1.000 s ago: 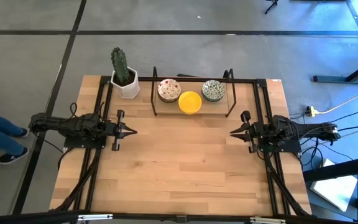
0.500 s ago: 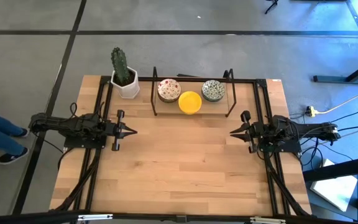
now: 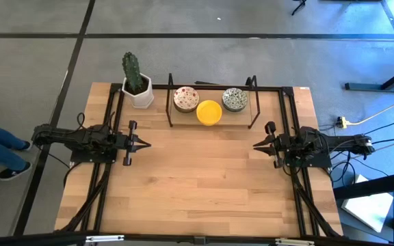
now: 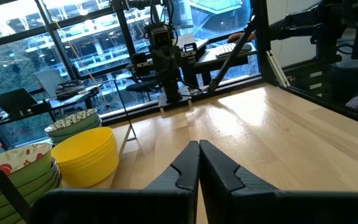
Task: Pick & Place Mini bowls
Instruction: Return to Home Position
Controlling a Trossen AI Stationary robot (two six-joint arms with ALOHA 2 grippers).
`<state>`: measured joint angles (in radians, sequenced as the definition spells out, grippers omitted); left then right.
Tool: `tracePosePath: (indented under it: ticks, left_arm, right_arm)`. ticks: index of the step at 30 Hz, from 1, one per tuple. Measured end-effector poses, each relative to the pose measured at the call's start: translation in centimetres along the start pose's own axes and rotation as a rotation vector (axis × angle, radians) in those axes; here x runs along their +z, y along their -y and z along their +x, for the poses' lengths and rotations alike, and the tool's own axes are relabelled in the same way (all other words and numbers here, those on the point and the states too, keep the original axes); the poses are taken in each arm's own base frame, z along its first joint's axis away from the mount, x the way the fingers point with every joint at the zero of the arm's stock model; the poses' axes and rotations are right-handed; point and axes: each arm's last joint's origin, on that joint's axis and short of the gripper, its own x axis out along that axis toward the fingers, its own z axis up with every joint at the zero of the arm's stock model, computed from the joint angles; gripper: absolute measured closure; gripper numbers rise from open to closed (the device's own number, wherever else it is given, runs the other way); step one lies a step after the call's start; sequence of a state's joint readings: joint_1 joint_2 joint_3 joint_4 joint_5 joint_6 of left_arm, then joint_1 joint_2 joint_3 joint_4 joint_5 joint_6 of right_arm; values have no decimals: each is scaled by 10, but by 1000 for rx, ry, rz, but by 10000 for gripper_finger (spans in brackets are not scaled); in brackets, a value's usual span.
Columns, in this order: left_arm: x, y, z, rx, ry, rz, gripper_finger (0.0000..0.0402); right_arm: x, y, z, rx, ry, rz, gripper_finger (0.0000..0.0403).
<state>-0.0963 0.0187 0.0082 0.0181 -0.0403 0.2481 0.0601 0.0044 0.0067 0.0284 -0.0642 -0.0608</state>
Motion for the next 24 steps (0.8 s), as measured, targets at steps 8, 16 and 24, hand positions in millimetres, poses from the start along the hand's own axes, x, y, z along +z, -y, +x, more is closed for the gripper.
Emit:
tracePosePath:
  ticks: [8, 16, 24]
  left_arm:
    - [0, 0, 0, 0, 0, 0, 393]
    - [0, 0, 0, 0, 0, 0, 396]
    - [0, 0, 0, 0, 0, 0, 396]
  right_arm:
    - [0, 0, 0, 0, 0, 0, 357]
    - [0, 0, 0, 0, 0, 0, 357]
    - [0, 0, 0, 0, 0, 0, 357]
